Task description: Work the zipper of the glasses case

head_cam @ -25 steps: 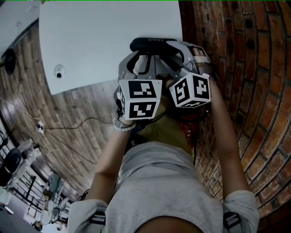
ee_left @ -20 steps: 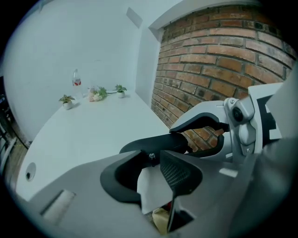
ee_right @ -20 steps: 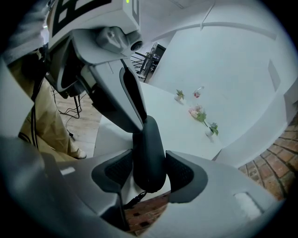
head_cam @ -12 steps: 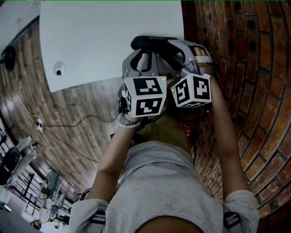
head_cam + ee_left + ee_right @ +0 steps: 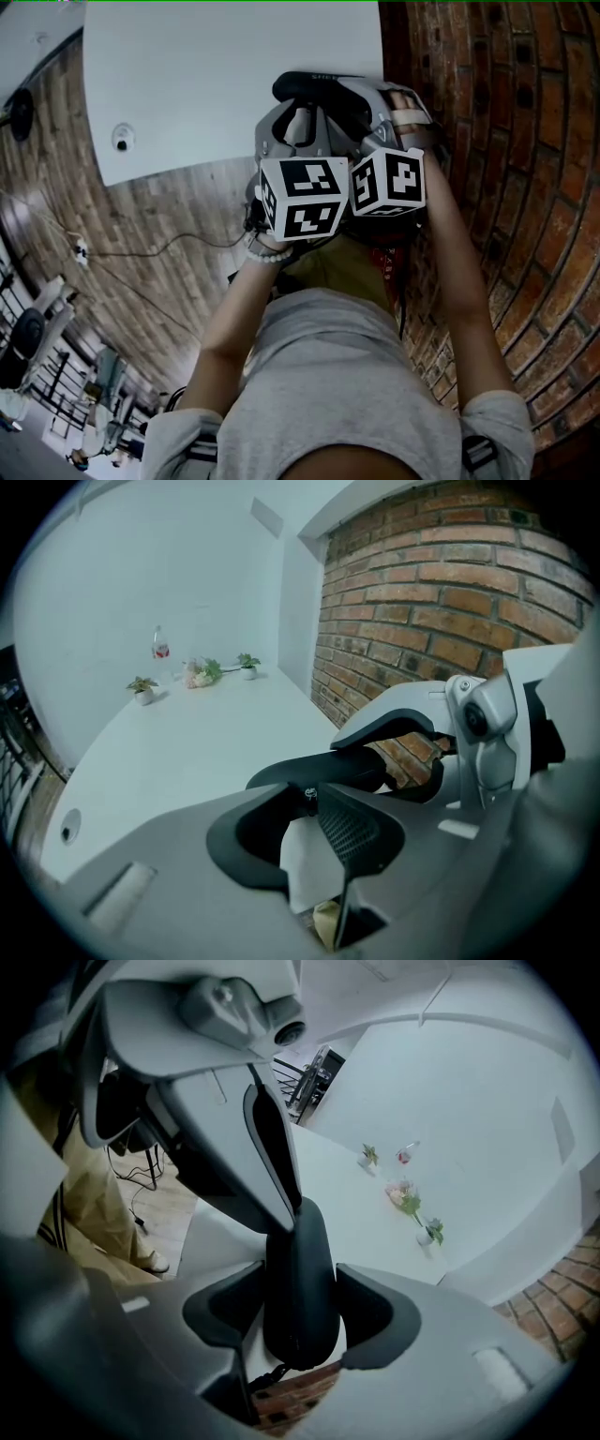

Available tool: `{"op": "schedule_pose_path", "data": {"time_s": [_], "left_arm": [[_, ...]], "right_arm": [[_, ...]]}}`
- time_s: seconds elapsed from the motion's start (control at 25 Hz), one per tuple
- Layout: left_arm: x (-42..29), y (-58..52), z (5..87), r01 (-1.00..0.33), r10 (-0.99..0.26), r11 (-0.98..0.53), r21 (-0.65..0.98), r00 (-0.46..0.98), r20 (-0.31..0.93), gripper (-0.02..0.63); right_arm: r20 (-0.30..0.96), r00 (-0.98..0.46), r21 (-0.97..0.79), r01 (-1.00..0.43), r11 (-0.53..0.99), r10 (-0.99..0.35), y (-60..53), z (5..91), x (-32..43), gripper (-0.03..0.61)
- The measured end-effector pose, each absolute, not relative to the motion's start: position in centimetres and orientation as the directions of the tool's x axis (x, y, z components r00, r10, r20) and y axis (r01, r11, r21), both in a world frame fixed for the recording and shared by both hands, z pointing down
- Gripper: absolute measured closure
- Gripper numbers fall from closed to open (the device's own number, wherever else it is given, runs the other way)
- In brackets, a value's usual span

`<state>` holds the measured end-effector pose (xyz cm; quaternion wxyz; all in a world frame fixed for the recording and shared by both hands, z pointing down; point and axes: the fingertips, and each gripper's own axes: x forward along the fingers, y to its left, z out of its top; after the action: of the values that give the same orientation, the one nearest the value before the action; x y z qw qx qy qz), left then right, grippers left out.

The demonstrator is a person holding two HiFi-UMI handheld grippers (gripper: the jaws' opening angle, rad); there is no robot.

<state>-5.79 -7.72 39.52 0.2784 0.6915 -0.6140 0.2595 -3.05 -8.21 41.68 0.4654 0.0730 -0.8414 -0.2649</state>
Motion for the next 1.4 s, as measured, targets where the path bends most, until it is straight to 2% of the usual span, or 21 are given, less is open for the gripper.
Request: {"op": "schedule_pose_path", "data": {"time_s": [0.28, 0.52, 1.12, 1.24, 1.32, 1.4], "left_arm": [[-6.2, -7.8, 39.7, -0.993, -0.712, -0.102, 0.062, 0.116, 0.693, 0.518], [-6.7, -7.7, 39.7, -0.994, -0.715, -0.104, 0.045, 0.106, 0.691, 0.560], [-8.9, -7.2, 40.2, -0.993, -0.722, -0.076, 0.087, 0.115, 0.682, 0.565], [-9.6, -7.1, 40.2, -0.995, -0.725, -0.054, 0.088, 0.100, 0.682, 0.583], [-10.5, -7.1, 40.4, -0.996, -0.727, -0.038, 0.081, 0.083, 0.682, 0.571], [-11.9, -7.2, 40.7, -0.998, -0.723, -0.020, 0.053, 0.051, 0.689, 0.597]], "right_arm": [[0.750, -0.562, 0.506, 0.146, 0.850, -0.350, -8.3, 42.0, -3.1, 0.339], [0.751, -0.561, 0.507, 0.151, 0.849, -0.349, -8.6, 41.9, -2.9, 0.341], [0.755, -0.554, 0.510, 0.159, 0.846, -0.350, -8.3, 42.0, -2.9, 0.342], [0.754, -0.556, 0.511, 0.160, 0.845, -0.351, -8.3, 42.0, -2.9, 0.342], [0.753, -0.558, 0.511, 0.159, 0.845, -0.350, -8.3, 42.0, -3.0, 0.342], [0.751, -0.559, 0.511, 0.157, 0.845, -0.350, -8.4, 41.9, -3.0, 0.342]]}}
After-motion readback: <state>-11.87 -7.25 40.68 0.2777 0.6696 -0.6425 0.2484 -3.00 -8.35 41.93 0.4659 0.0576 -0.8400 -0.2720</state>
